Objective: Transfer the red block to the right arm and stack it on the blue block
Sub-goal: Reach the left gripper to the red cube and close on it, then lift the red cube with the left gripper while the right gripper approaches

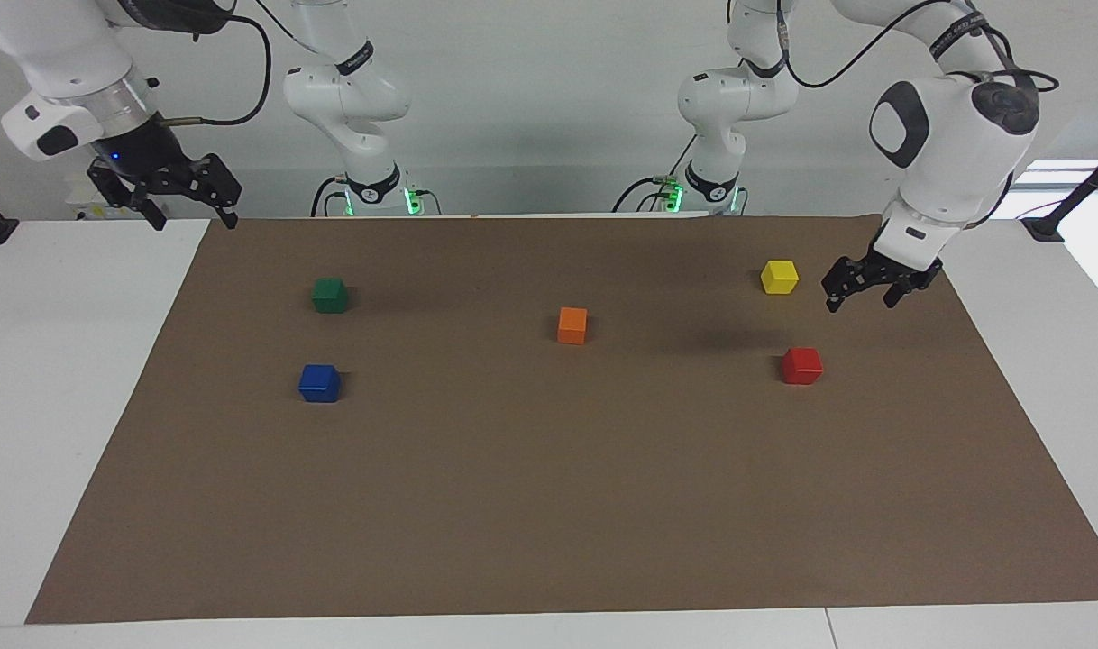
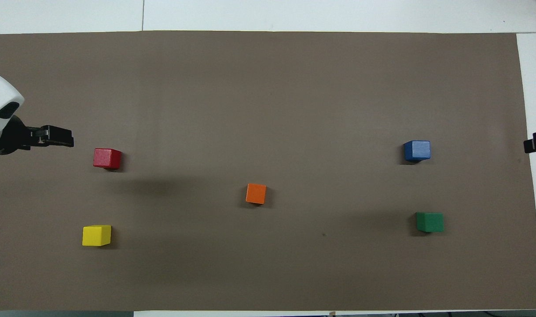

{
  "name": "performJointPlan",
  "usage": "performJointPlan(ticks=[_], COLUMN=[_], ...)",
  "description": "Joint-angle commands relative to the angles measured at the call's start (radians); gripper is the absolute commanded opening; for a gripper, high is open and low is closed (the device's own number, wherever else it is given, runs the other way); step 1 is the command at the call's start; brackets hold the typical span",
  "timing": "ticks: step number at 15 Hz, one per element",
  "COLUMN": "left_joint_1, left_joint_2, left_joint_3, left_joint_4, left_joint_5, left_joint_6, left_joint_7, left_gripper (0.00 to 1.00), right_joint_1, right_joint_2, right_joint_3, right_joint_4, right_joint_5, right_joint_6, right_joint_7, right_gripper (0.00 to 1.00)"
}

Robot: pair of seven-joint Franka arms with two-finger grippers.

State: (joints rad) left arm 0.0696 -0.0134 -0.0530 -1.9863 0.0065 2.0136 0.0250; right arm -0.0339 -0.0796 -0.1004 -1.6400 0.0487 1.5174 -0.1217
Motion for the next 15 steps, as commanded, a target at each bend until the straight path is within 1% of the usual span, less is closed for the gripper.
performJointPlan(ticks=[1,3,5,7,9,10,12,13,14,15], left_joint_1=[-0.014,-0.019,-0.016,-0.019,-0.027,-0.030,-0.030,-0.030,-0.030,-0.030], left_joint_2=[0.019,0.078,0.079,0.096,0.121,0.131,0.150,0.156,0.162,0.168], left_joint_3=[0.008,0.008,0.008,0.007,0.007,0.008,0.007,0.007,0.008,0.007], left_joint_4=[-0.176,-0.210,-0.249,-0.253,-0.252,-0.252,-0.252,-0.250,-0.243,-0.238], left_joint_5=[-0.016,-0.016,-0.016,-0.016,-0.014,-0.014,-0.014,-0.014,-0.014,-0.014], left_joint_6=[0.227,0.321,0.361,0.393,0.412,0.413,0.436,0.439,0.439,0.436], left_joint_7=[0.010,0.010,0.016,0.016,0.023,0.042,0.053,0.055,0.053,0.050], left_gripper=[1.00,1.00,1.00,1.00,1.00,1.00,1.00,1.00,0.85,0.56], right_joint_1=[-0.006,-0.004,-0.007,-0.012,-0.026,-0.024,-0.012,-0.011,-0.009,-0.011], right_joint_2=[-0.086,-0.088,-0.080,-0.065,-0.028,-0.025,-0.026,-0.026,-0.017,0.006], right_joint_3=[0.002,0.002,0.002,0.002,0.001,0.002,0.002,0.002,0.004,0.004], right_joint_4=[-0.196,-0.265,-0.341,-0.406,-0.461,-0.493,-0.543,-0.555,-0.572,-0.586], right_joint_5=[0.129,0.259,0.450,0.635,0.848,0.937,1.098,1.167,1.233,1.296], right_joint_6=[0.113,0.170,0.226,0.256,0.251,0.251,0.224,0.189,0.150,0.098], right_joint_7=[-0.021,-0.035,-0.084,-0.175,-0.309,-0.367,-0.418,-0.426,-0.440,-0.488], right_gripper=[1.00,1.00,1.00,1.00,1.00,1.00,1.00,1.00,1.00,1.00])
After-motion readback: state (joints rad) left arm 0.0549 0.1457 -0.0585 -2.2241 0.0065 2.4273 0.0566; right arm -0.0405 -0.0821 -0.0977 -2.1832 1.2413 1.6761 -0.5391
